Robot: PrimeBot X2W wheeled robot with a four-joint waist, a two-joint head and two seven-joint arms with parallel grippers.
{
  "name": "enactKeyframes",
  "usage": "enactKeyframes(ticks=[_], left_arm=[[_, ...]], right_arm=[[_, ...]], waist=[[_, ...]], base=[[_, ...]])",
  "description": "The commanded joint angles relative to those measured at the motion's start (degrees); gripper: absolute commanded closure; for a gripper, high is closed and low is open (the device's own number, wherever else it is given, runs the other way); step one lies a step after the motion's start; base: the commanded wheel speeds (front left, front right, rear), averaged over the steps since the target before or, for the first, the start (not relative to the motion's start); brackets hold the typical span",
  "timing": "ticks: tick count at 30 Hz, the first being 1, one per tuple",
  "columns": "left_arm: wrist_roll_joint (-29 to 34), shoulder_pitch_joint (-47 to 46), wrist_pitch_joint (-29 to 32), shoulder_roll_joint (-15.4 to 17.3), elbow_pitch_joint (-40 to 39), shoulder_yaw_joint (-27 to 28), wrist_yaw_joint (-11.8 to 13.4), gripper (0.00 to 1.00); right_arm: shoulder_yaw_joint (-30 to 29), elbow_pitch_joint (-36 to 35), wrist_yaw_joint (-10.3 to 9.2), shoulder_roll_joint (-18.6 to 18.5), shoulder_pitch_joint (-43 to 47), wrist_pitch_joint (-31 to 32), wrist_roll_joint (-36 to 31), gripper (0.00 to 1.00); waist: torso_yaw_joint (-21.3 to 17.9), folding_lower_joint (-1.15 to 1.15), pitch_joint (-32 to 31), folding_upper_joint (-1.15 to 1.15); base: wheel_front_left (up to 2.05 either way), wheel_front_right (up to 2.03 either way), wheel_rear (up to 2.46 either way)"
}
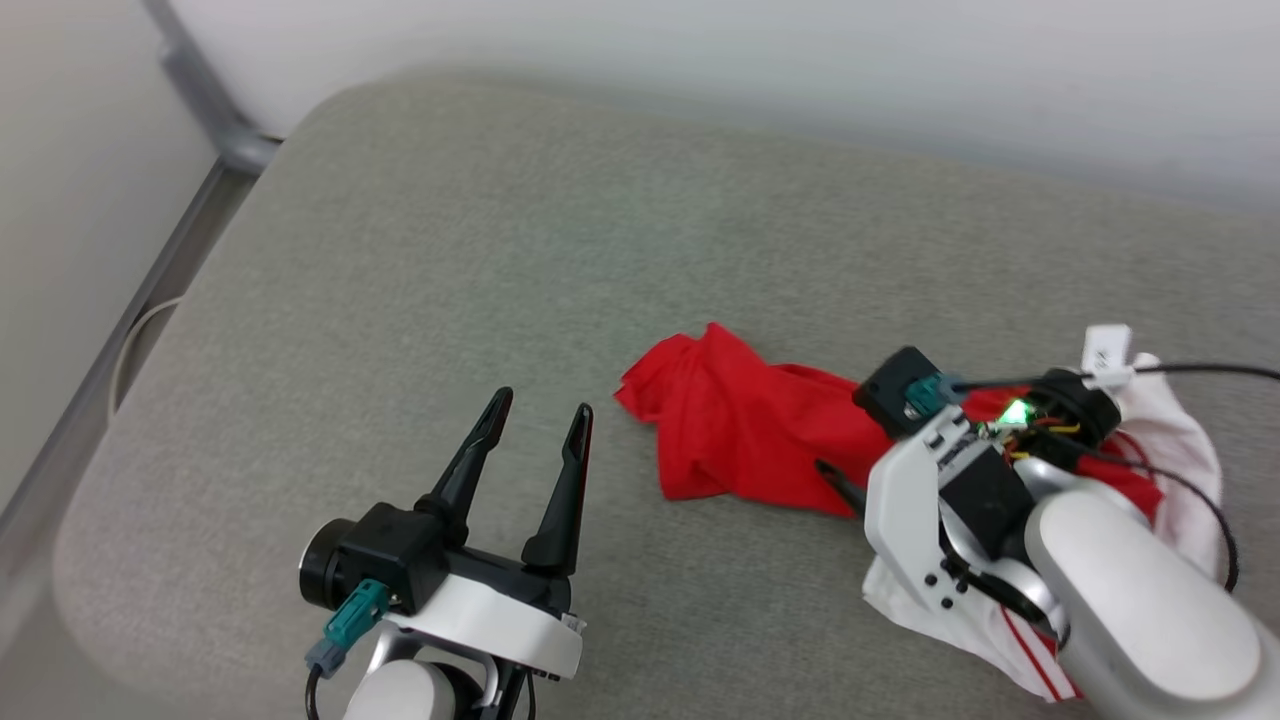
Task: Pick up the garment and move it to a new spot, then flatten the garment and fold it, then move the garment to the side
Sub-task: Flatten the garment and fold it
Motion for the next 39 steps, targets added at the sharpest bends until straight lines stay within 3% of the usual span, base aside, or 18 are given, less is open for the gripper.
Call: enactKeyframes(ticks=[1,8,17,18,19,20,29,34,39], left_arm=[[0.40,-0.77,-0.15,-0.44,0.15,0.28,-0.53,0.00],[0.72,-1.50,-0.15,-1.76,0.41,0.73,-1.48,0.00],[0.56,-2.36,-0.15,-2.40,0.20,0.59,-1.94,0.00],[0.57,-2.32,-0.15,-2.41,0.23,0.65,-1.97,0.00],[0.60,-2.33,-0.15,-2.43,0.26,0.71,-1.97,0.00],[0.64,-2.39,-0.15,-2.43,0.30,0.79,-1.98,0.00],[0.20,-2.85,-0.15,-2.48,0.53,0.55,-1.60,0.00],[0.50,-3.02,-0.15,-2.46,0.58,0.38,-1.58,0.00],[0.44,-3.31,-0.15,-2.45,0.40,0.31,-1.65,0.00]], right_arm=[[2.02,1.56,-0.05,-0.98,-3.12,3.29,1.13,0.00],[6.84,8.75,-0.05,-2.46,-9.57,8.92,2.45,0.00],[9.24,18.24,-0.06,-3.76,-11.20,8.26,3.83,0.00],[9.69,19.37,-0.06,-3.77,-11.00,8.33,4.12,0.20],[10.25,20.19,-0.06,-3.89,-10.95,8.18,4.25,0.70],[10.43,20.71,-0.06,-4.02,-10.92,7.33,4.46,1.00],[1.55,24.28,-0.07,-1.64,-16.99,-4.34,4.56,1.00],[-7.57,29.22,-0.07,-1.03,-20.15,-8.25,2.36,1.00],[-17.87,36.07,-0.05,-1.42,-23.30,-11.06,-4.29,1.00]], waist=[[2.88,0.00,2.22,0.00],[7.13,0.00,5.25,0.00],[9.71,0.00,8.01,0.00],[9.75,0.00,8.12,0.00],[9.77,0.00,8.24,0.00],[9.72,0.00,8.32,0.00],[6.91,0.00,6.60,0.00],[5.36,0.00,5.82,0.00],[4.83,0.00,6.09,0.00]], base=[[0.00,0.00,0.00],[0.00,0.00,0.00],[0.00,0.00,0.00],[0.00,0.00,0.00],[0.00,0.00,0.00],[0.00,0.00,0.00],[0.00,0.00,0.00],[0.00,0.00,0.00],[0.00,0.00,0.00]])
